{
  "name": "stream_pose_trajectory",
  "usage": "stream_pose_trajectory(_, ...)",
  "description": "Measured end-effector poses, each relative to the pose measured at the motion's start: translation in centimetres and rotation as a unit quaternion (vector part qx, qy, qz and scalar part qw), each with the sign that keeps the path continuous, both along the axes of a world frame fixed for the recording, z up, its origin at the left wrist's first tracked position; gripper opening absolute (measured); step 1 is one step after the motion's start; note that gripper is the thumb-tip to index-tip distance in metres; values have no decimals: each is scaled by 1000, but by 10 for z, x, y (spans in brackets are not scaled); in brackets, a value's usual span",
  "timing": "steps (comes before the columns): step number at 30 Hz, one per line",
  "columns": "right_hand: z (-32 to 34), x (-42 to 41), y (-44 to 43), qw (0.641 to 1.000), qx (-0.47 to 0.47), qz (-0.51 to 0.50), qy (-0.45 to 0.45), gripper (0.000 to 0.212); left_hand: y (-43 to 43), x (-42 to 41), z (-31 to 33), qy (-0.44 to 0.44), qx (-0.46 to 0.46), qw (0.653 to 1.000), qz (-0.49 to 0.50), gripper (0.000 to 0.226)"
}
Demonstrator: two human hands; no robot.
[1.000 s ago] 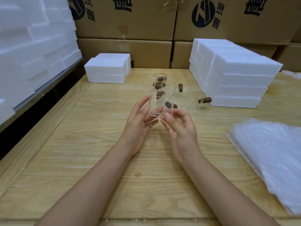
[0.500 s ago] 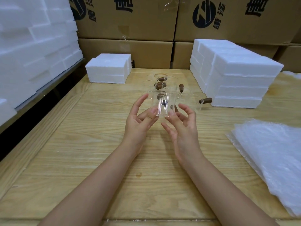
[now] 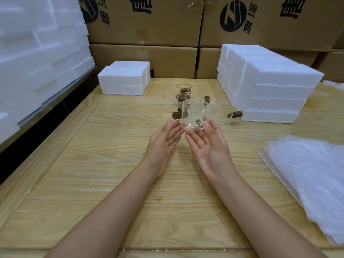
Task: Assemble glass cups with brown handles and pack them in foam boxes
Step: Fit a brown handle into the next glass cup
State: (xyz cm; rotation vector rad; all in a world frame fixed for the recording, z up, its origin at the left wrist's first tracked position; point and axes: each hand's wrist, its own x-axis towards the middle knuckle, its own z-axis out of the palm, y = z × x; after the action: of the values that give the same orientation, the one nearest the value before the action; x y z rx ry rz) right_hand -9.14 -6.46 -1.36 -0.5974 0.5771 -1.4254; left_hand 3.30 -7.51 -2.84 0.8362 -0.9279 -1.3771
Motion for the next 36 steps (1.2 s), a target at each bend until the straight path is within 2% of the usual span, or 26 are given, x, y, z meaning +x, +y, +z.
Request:
stream_pose_trajectory(3,-1,0,0,998,21,37,-40,51,1,-2,1,-24,11,999,-43,62)
stream_pose_trajectory(8,-6,2,-2,997,26,62,-25,39,2,-4,-3,-37,-34,998,-39,30)
stream_pose_trajectory(10,-6,2,-2,998,22,54,-12,40,2,-3,-4,-40,-45,998,-24,25)
stream_pose_trajectory(13,-8,3,-2,999,5,1,41,46,1,-4,-3,-43,-56,998,-1,37)
stream_pose_trajectory(15,-8,2,-2,992,-20,-68,105,35,1,-4,-1,-32,-60,998,16,57)
stream_pose_trajectory(17,-6,2,-1,979,-53,-118,158,32,0,-4,-3,-26,-60,997,27,67)
stream_pose_trajectory(20,-5,4,2,967,-90,-132,198,49,-1,-5,-4,-25,-62,997,37,57)
stream_pose_trajectory(22,-5,6,4,963,-99,-127,218,52,-2,-6,-6,-30,-66,996,46,50)
stream_pose_trajectory(26,-5,7,4,968,-91,-122,201,57,-3,-7,-8,-41,-81,994,56,43)
stream_pose_trajectory(29,-4,5,3,980,-85,-96,151,55,-2,-6,-7,-40,-96,993,57,41)
stream_pose_trajectory(31,-3,3,1,988,-71,-74,112,47,-1,-4,-5,-1,-95,995,40,52)
stream_pose_trajectory(34,-3,2,0,995,-45,-42,75,44,0,1,-1,49,-79,996,-10,82)
stream_pose_trajectory(36,-4,2,-1,998,-31,-22,53,49,0,3,1,56,-70,995,-37,79)
